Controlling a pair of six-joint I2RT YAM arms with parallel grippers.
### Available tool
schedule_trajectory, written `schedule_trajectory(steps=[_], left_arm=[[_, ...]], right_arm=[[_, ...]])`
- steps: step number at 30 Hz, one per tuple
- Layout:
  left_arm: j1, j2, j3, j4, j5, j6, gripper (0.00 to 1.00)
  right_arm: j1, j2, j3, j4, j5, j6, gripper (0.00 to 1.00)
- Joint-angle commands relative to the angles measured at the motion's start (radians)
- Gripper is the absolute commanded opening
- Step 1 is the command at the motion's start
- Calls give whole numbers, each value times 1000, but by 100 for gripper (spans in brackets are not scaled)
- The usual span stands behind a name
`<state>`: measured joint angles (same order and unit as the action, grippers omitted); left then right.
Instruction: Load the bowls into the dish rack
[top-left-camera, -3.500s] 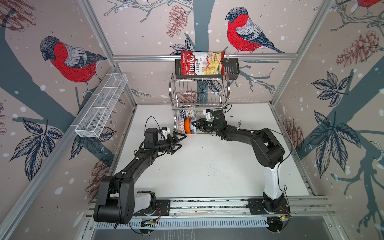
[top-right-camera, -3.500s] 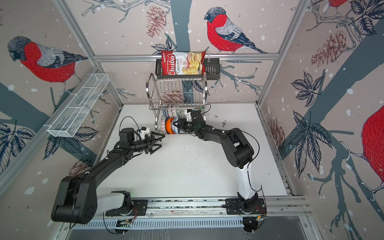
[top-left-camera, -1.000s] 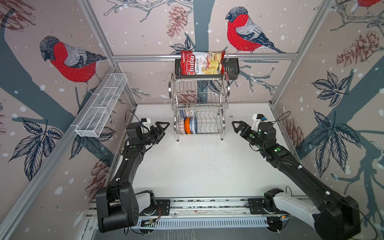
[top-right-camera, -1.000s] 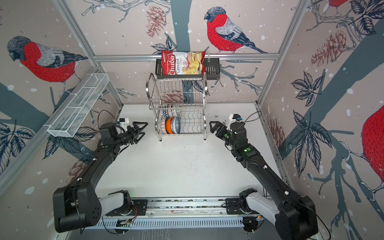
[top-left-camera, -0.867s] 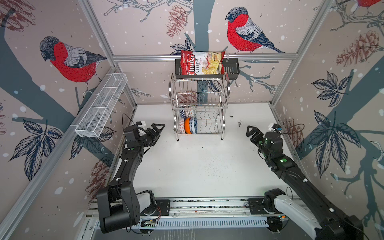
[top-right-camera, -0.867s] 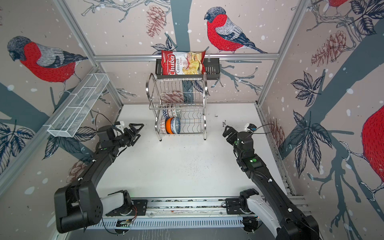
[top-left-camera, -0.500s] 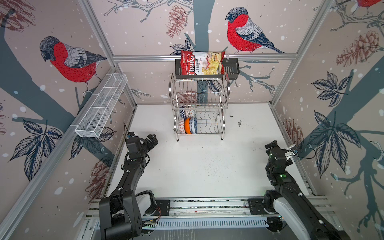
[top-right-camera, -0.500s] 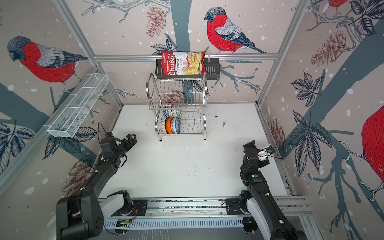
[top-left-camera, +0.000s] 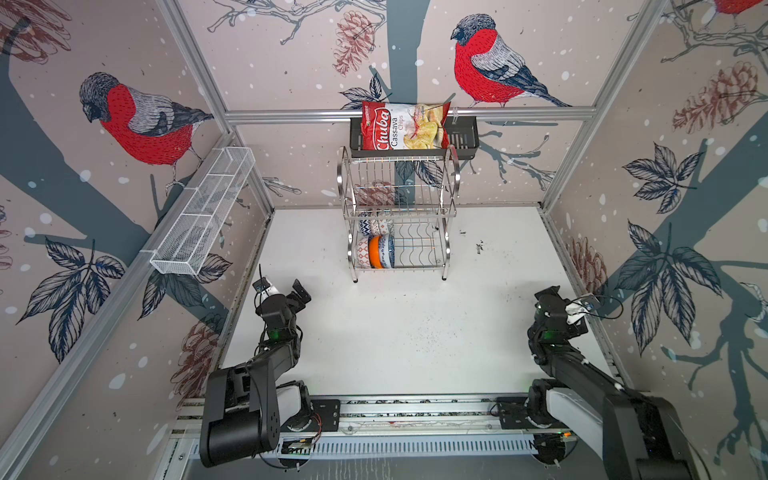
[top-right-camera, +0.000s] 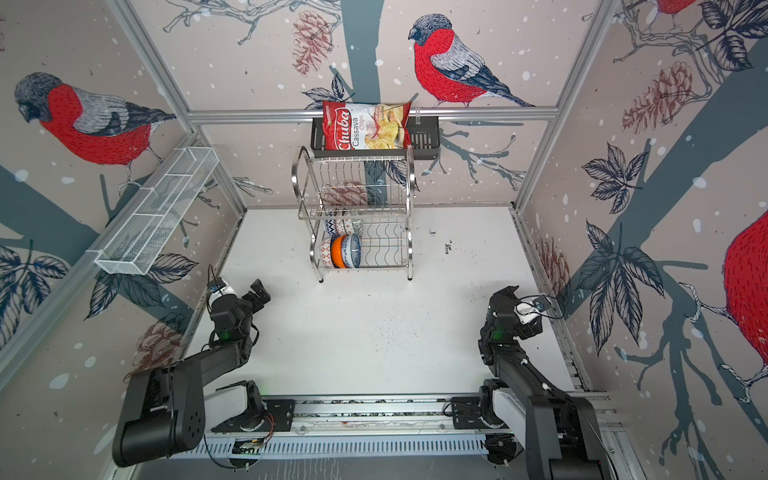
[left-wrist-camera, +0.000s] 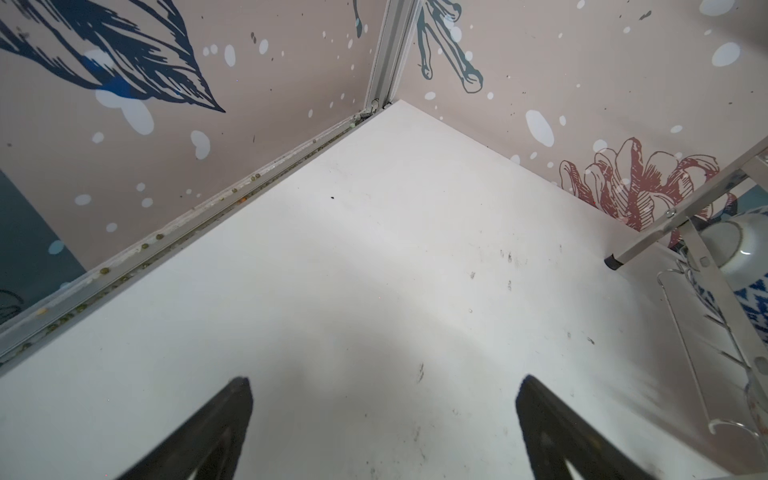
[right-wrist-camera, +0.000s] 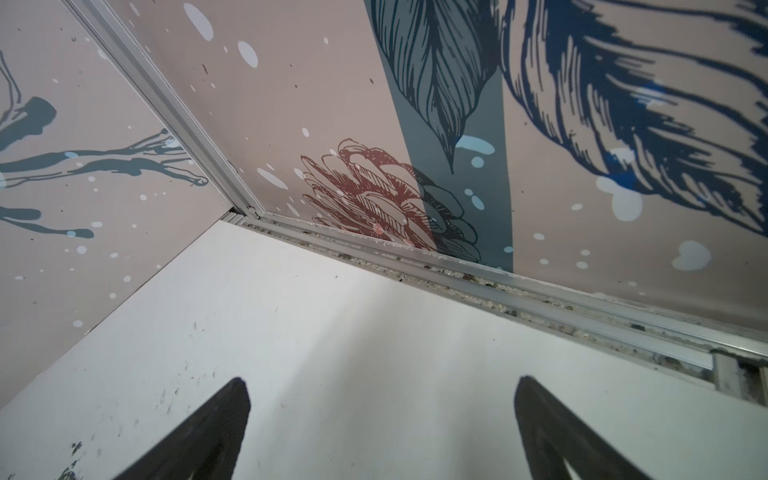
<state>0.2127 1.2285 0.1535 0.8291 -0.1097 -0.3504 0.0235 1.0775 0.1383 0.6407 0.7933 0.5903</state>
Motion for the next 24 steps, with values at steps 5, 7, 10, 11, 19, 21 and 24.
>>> schedule_trajectory(steps=[5,7,10,11,19,21,24], left_arm=[[-1,135,90,201,82,76,99],[-1,183,78,290,83,83,99],[-1,195,72,326,129,94,99],[-1,193,71,328,134,94,99],[-1,207,65,367,170,119,99],[-27,221,75,381,231,175,99],[-138,263,65,412,235,322,99]], right_arm=[[4,253,179,123,-100,-162,100],[8,275,178,186,-137,-238,100],[2,299,153,298,-169,-288,100],[-4,309,144,323,-166,-278,100],[5,343,118,437,-310,-377,100],[6,380,122,469,-459,-444,100],[4,420,116,519,-615,-509,100]])
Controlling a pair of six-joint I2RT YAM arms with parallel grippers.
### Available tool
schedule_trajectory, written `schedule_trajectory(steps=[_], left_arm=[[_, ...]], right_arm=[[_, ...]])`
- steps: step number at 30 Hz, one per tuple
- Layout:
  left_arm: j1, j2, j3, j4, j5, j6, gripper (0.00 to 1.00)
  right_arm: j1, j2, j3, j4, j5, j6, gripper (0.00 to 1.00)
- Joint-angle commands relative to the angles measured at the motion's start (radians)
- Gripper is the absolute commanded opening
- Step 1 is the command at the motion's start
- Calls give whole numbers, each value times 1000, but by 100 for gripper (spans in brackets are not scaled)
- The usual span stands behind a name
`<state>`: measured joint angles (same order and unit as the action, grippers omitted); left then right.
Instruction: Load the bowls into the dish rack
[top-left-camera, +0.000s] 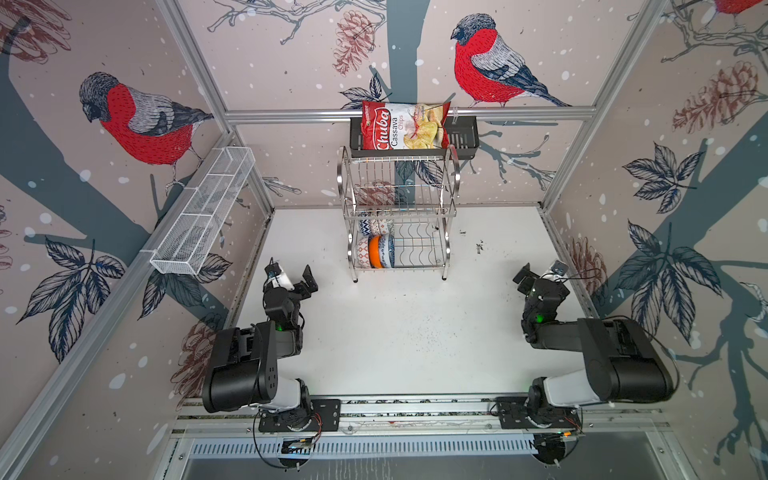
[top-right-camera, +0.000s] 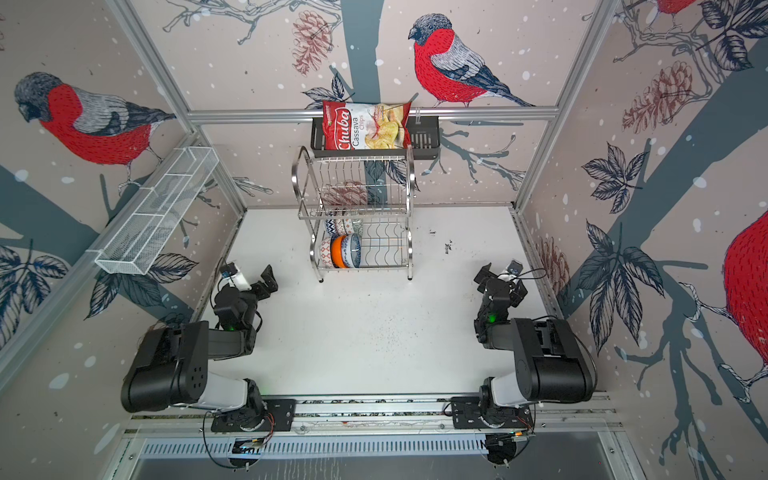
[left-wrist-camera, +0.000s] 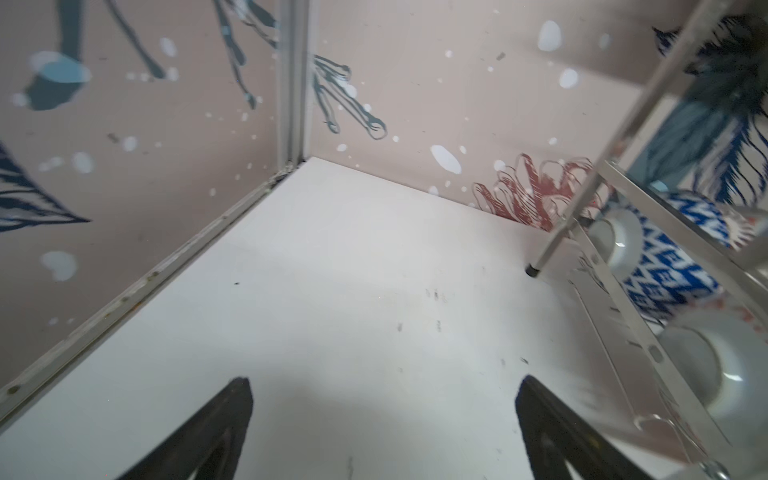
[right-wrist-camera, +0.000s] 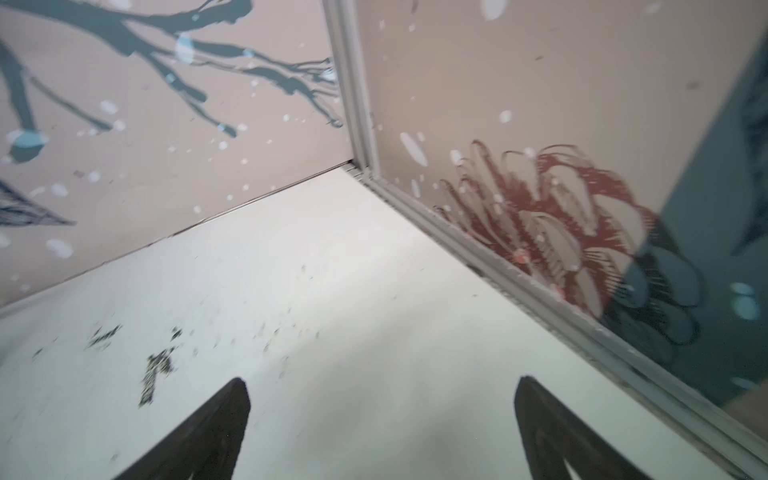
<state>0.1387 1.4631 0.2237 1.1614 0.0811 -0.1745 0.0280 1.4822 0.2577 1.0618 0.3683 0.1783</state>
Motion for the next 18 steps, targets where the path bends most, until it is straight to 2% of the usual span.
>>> schedule_trajectory(steps=[1,2,4,5,8,18], left_arm=[[-97,68,-31,157,1,172,99],[-110,106,-59,292,-48,169,99],[-110,77,-22,178,-197,103,98],[-120,67,-4,120,-213,109,99],[-136,88,-9,170,-221,139,99],[-136,82,-12,167,-220,141,99]], right_arm=[[-5,16,-7,104,-194,-96,100],[-4,17,-12,113,-193,-96,100],[-2,20,-22,137,-189,-97,100],[-2,20,-21,135,-189,-97,100],[-4,22,-20,135,-188,-95,100],[-5,18,-23,136,-192,-96,100]])
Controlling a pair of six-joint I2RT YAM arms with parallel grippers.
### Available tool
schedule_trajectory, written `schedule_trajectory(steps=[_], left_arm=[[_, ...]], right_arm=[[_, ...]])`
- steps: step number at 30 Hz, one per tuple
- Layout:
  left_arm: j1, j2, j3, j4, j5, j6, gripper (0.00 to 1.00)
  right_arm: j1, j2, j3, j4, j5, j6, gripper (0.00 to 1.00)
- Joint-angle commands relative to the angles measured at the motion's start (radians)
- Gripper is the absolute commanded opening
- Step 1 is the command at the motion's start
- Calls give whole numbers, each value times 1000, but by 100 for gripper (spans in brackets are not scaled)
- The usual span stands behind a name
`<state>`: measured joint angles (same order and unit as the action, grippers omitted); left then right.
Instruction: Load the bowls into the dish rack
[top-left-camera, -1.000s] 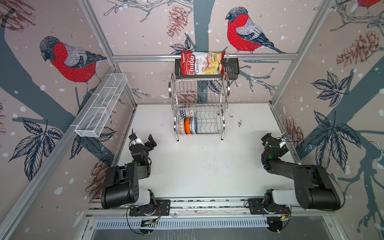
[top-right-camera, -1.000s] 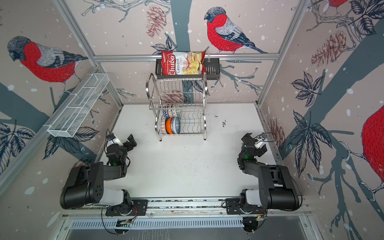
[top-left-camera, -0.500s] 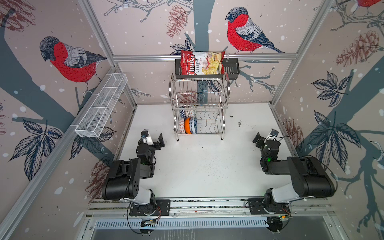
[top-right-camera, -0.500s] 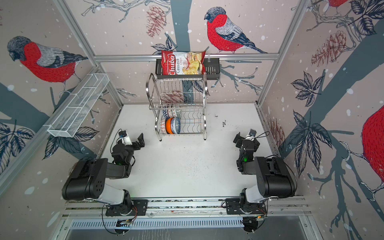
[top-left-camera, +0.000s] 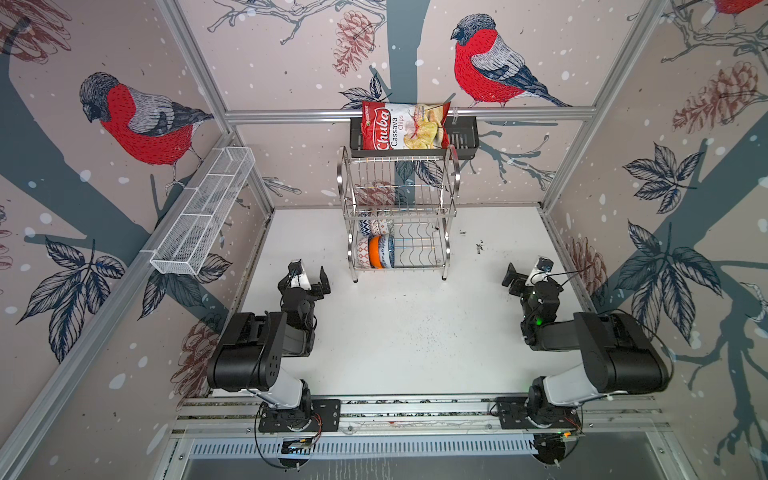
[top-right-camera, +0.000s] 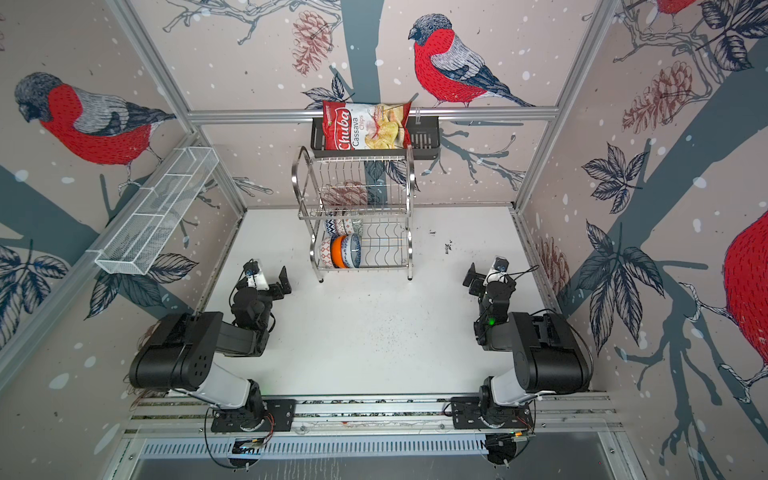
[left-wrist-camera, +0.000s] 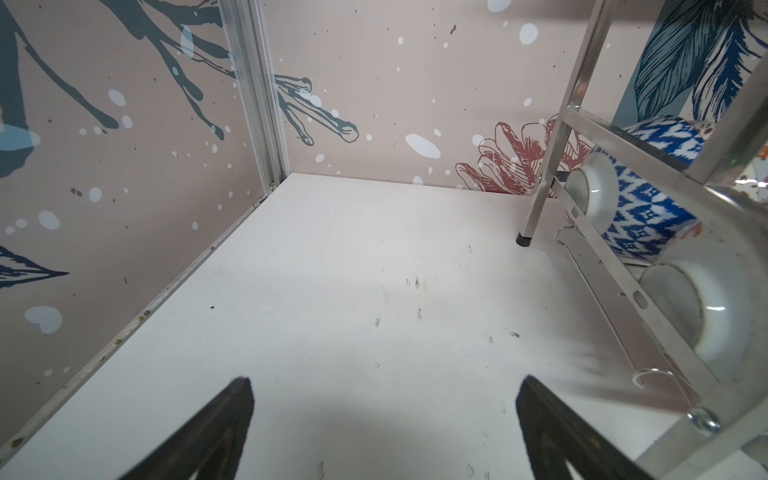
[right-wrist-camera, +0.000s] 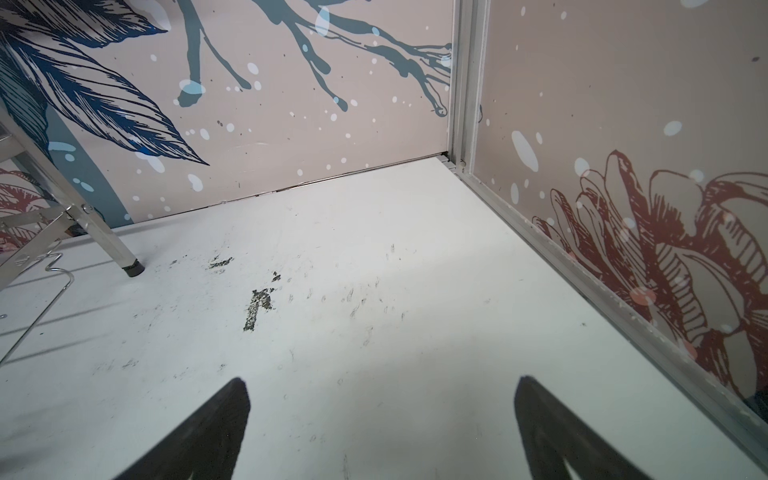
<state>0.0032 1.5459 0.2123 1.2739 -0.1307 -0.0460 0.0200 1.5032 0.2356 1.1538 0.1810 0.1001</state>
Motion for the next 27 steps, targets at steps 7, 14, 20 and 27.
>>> schedule_trajectory(steps=[7,14,20,27], left_arm=[[-1,-1,-2,53,-7,11,99],[0,-1,-1,53,-7,12,99],[0,-1,-2,53,-7,12,99],[0,-1,-3,53,-8,12,99]], right_arm=[[11,-1,-2,49,6,-20,100],[11,-1,-2,47,6,-20,100],[10,5,7,41,4,-21,100],[6,-1,0,44,-2,-20,100]])
